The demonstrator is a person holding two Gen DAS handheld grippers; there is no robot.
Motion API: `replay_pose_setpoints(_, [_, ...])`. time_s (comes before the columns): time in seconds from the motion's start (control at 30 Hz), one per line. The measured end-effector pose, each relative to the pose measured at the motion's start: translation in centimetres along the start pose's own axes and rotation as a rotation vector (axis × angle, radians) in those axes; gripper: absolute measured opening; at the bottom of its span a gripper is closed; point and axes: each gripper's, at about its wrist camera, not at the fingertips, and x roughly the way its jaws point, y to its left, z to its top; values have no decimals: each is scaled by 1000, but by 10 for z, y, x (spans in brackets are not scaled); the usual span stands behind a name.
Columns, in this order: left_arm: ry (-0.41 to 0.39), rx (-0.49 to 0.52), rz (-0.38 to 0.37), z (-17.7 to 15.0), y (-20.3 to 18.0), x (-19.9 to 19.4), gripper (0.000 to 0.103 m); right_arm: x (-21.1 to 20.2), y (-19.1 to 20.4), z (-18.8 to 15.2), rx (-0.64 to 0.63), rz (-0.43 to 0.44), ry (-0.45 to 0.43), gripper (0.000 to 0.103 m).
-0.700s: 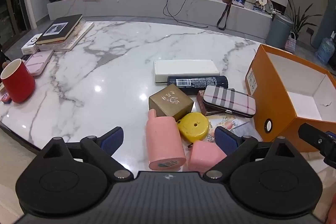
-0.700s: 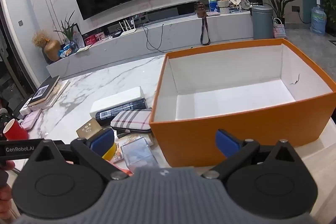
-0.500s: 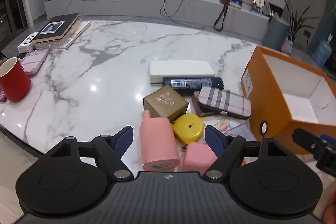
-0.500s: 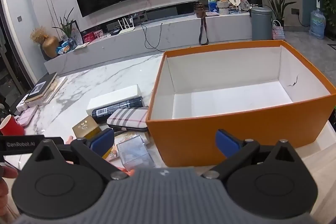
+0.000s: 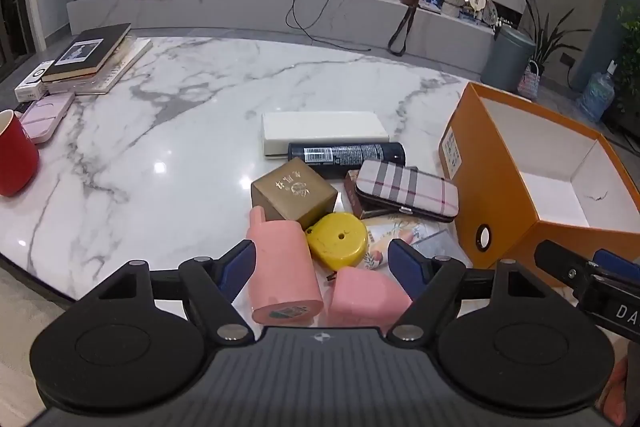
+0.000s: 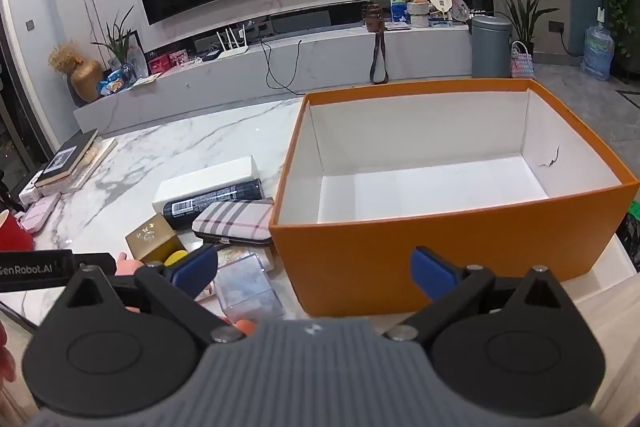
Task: Organize rigid objects
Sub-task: 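Move both tools toward the pink bottles and clear plastic box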
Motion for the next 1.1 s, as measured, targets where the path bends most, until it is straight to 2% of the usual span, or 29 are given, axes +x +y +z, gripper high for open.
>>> replay_pose_setpoints(0.63, [67,26,23,-4,-2,8,89,11,7,-2,-57,-37,52,101])
replay_pose_setpoints(1.1, [85,32,24,-5,-2,12,89,20,12,-1,-82,-60,90,101])
